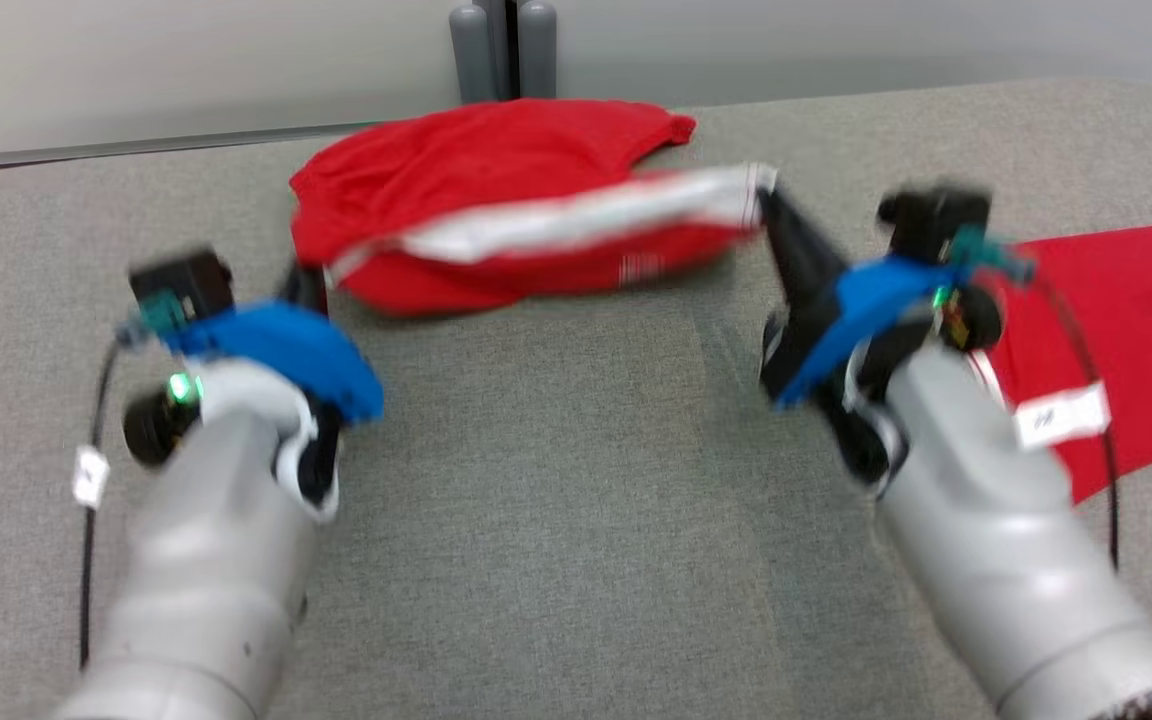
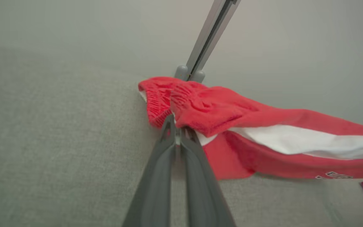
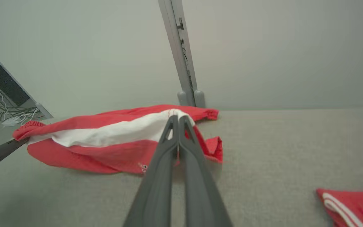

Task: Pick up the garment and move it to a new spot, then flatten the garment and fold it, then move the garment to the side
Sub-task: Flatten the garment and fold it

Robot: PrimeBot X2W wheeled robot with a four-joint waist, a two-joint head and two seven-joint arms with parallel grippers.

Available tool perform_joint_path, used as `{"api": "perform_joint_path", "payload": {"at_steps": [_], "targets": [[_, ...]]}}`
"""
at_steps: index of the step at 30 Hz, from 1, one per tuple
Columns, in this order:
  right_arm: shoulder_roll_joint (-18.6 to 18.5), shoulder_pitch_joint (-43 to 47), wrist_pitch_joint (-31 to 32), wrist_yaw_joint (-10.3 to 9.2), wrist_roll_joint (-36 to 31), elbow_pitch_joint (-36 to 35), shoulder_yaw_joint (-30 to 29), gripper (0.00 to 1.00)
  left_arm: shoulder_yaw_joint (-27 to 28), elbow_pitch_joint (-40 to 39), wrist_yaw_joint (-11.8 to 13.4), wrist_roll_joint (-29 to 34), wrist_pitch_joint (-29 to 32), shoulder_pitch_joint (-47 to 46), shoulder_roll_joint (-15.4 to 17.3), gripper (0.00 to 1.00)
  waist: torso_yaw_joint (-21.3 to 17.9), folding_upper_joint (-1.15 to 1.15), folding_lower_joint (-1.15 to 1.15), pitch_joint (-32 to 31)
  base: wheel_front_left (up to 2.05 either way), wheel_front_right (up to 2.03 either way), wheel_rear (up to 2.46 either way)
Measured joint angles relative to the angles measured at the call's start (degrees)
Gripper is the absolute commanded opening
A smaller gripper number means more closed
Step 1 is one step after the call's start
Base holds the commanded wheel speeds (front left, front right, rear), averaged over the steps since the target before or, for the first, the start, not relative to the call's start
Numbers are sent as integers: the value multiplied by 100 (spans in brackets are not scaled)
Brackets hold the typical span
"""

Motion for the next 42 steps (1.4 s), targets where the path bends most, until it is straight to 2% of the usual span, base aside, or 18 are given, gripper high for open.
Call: {"api": "perform_joint_path", "payload": {"at_steps": [4,8,11,16,22,24,32,33,38,42], "targets": [[49,703,-203,0,419,230,389,0,-68,229,-92,-107,-104,636,-98,0,6,1,0,59,0,0,0],[35,1342,-327,0,684,-14,601,0,-154,162,-142,-121,-225,1266,-130,0,10,0,0,-20,0,0,0],[-137,1883,-338,0,739,-578,552,0,-145,-241,-152,-89,-250,1726,-92,0,21,-1,0,-188,0,0,0],[-353,3044,-344,0,517,-1775,120,0,115,-1550,-164,149,-253,2861,67,0,64,-2,-1,-561,0,0,0],[-535,4667,-328,0,135,-3279,-542,0,60,-3293,172,495,-234,4251,186,0,186,-3,-3,-960,0,0,0],[-522,5157,-155,0,2,-3808,-795,0,31,-4008,321,514,-118,4637,285,0,244,-2,-1,-975,0,0,0],[-207,6656,959,0,-653,-6015,-1681,0,-111,-6897,1215,503,1211,6263,759,0,338,-3,-1,-1059,0,0,0],[-140,6825,1218,0,-757,-6439,-1791,0,-137,-7425,1384,495,1529,6506,890,0,344,-3,-1,-1051,0,0,0],[-91,6868,1562,0,-845,-6849,-1954,0,-180,-7977,1526,426,1969,6621,994,0,345,-2,-1,-994,0,0,0],[-107,6657,1733,0,-877,-6851,-2002,0,-165,-8051,1461,196,2259,6440,1036,0,340,-1,0,-835,0,0,0]]}}
